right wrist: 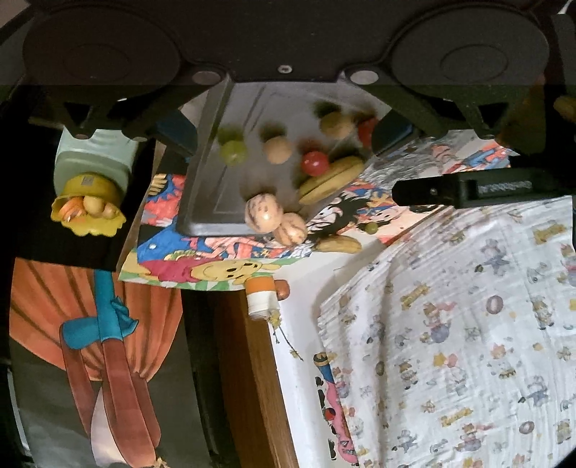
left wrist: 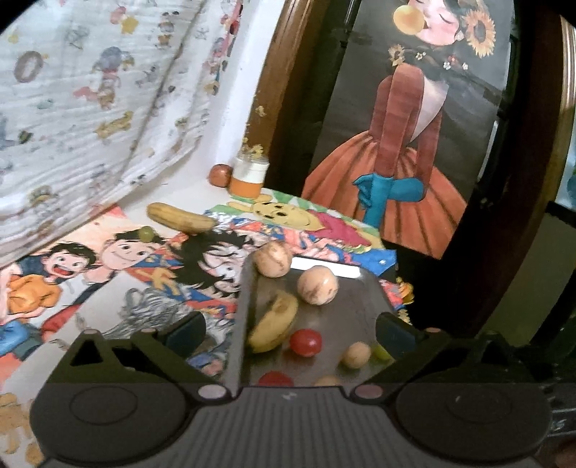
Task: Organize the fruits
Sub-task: 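Withdraw both tools up and back from the tray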
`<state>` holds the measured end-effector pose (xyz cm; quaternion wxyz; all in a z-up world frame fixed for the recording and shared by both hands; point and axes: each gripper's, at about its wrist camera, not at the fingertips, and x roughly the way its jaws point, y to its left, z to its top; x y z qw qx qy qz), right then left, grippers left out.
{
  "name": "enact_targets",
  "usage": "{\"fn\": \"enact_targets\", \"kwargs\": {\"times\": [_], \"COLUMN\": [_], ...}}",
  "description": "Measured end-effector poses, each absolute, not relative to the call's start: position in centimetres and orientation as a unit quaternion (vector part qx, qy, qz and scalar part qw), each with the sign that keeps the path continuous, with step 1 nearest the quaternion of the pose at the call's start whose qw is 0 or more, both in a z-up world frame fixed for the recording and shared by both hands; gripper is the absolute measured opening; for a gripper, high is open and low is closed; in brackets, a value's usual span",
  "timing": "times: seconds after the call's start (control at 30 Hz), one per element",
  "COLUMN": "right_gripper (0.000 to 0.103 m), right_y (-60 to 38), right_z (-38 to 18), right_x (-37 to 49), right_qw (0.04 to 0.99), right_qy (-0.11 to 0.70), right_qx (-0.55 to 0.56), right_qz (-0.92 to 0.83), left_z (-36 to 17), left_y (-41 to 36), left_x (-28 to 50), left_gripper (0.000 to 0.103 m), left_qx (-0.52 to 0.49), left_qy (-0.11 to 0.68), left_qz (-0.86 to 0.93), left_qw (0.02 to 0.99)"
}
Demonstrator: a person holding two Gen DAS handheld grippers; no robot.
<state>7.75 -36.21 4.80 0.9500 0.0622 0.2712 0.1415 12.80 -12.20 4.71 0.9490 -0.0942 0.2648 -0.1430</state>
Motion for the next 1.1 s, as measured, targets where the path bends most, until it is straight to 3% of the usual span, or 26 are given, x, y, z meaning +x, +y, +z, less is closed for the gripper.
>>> {"fn": "enact_targets", "kwargs": {"times": [0.43, 1.1], "right_gripper": [0.102, 0.102], "right_y": [-33.1, -27.2], "right_z": [4.7, 2.9], "right_x": [3.6, 2.0], "right_qw": [0.936, 0.918], "right_qy": [0.306, 0.373], "right_qx": [0.129, 0.071], "right_qz": [0.116, 0.117], "left_z": [4.3, 2.6], "left_y": [-9.9, -4.3], "left_x": [9.5, 5.4], "left_gripper": [0.103, 0.103], "left_qx": [-0.029, -0.02], "left_qy": [0.3, 0.33], "left_qz": [-0.094, -0.067], "left_qw": [0.949, 0.941]}}
